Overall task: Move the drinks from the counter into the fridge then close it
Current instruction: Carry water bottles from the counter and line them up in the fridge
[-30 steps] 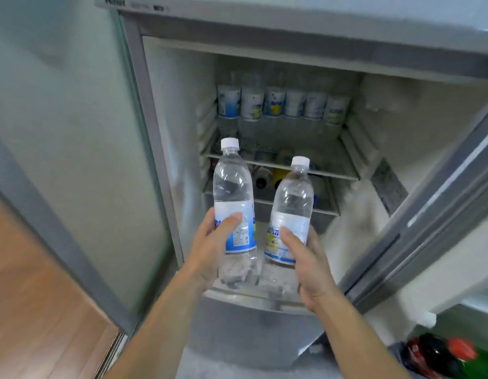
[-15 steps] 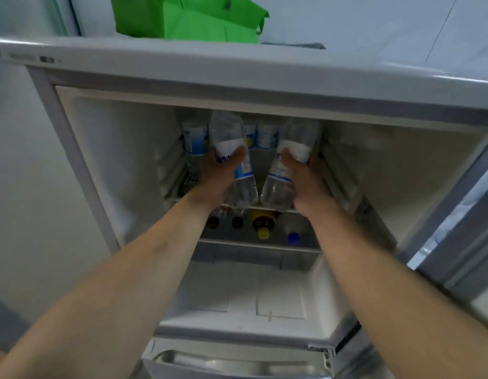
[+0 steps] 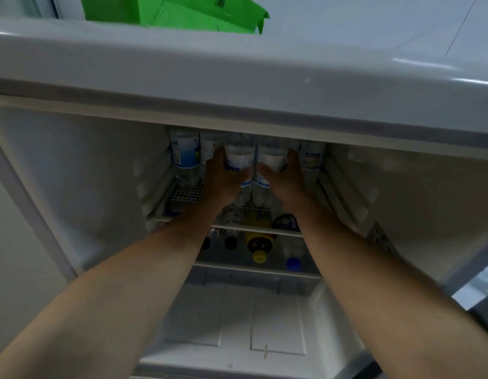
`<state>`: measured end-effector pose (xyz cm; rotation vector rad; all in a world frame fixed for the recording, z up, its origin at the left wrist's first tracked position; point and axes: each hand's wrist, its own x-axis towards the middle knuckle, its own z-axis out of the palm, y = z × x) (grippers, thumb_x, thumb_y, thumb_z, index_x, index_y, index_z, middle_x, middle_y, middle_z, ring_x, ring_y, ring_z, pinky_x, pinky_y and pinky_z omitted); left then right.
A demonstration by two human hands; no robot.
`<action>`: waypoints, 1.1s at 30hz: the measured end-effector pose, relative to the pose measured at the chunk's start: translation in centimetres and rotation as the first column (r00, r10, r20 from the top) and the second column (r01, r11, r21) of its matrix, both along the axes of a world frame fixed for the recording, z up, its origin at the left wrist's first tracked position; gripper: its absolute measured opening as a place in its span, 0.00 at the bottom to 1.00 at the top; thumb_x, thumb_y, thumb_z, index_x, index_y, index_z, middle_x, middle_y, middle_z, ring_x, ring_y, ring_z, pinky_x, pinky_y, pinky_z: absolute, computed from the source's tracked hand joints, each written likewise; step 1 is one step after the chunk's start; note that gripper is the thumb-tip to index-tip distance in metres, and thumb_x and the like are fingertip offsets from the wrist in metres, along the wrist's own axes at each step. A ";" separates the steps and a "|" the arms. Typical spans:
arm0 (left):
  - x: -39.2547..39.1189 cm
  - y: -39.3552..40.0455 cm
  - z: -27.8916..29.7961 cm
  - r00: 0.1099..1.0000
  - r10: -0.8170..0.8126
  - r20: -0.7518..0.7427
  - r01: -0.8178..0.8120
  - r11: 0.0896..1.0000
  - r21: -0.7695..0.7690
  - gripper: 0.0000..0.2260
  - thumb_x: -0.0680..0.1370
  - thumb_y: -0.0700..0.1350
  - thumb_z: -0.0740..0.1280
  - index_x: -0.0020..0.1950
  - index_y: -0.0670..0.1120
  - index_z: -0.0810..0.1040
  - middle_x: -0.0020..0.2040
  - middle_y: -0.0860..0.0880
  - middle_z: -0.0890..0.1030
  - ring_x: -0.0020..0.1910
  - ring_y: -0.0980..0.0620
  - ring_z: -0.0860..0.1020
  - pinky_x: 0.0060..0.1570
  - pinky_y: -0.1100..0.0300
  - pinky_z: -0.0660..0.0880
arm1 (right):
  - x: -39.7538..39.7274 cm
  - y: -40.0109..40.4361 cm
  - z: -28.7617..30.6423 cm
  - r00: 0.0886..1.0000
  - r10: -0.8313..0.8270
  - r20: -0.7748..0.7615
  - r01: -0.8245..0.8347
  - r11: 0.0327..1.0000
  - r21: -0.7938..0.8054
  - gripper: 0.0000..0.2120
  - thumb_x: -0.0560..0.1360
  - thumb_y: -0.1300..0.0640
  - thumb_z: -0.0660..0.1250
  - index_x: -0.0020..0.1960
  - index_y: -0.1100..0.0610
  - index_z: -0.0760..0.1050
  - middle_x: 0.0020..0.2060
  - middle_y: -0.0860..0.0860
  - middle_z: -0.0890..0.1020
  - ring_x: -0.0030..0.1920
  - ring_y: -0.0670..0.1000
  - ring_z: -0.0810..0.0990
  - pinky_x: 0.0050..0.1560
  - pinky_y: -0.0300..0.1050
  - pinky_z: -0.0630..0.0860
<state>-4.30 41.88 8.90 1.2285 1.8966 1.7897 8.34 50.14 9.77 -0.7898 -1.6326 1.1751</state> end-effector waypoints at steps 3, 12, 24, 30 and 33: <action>-0.6 -0.6 -0.4 0.978 0.035 -0.207 -0.070 0.985 -0.160 0.37 0.70 0.53 0.77 0.74 0.46 0.65 0.68 0.43 0.76 0.64 0.43 0.77 0.61 0.45 0.77 | 0.5 0.2 -0.5 0.997 -0.017 0.079 0.012 0.998 0.066 0.34 0.71 0.53 0.77 0.72 0.56 0.65 0.62 0.48 0.76 0.62 0.50 0.77 0.54 0.33 0.78; 0.3 0.5 0.8 0.921 0.143 -0.363 -0.232 0.949 -0.213 0.32 0.74 0.51 0.74 0.73 0.43 0.65 0.68 0.39 0.73 0.66 0.40 0.74 0.63 0.47 0.74 | 0.0 1.4 -1.0 0.938 -0.081 0.336 0.057 0.995 0.082 0.38 0.72 0.46 0.76 0.75 0.53 0.62 0.70 0.52 0.74 0.66 0.53 0.75 0.66 0.50 0.74; -0.1 2.0 -0.3 0.901 0.210 -0.379 -0.280 0.950 -0.140 0.26 0.76 0.46 0.72 0.71 0.41 0.67 0.68 0.38 0.71 0.65 0.40 0.73 0.64 0.47 0.73 | -1.9 3.9 -1.3 0.916 -0.123 0.381 0.102 0.992 0.074 0.33 0.75 0.57 0.73 0.74 0.59 0.61 0.69 0.57 0.74 0.67 0.56 0.75 0.64 0.44 0.72; -0.1 2.3 -1.1 0.899 0.224 -0.375 -0.302 0.939 -0.163 0.25 0.77 0.38 0.69 0.71 0.35 0.65 0.69 0.36 0.70 0.68 0.40 0.70 0.67 0.49 0.69 | -1.9 3.8 -1.8 0.919 -0.135 0.371 0.111 0.990 0.085 0.32 0.76 0.55 0.72 0.74 0.58 0.62 0.69 0.56 0.75 0.67 0.56 0.75 0.67 0.48 0.72; -0.3 2.1 -1.9 0.890 0.202 -0.408 -0.297 0.937 -0.183 0.23 0.78 0.36 0.67 0.72 0.37 0.65 0.70 0.38 0.69 0.70 0.41 0.68 0.70 0.53 0.65 | -1.8 3.8 -1.9 0.906 -0.149 0.396 0.123 0.988 0.089 0.29 0.76 0.56 0.72 0.72 0.57 0.64 0.68 0.56 0.75 0.65 0.56 0.76 0.66 0.50 0.74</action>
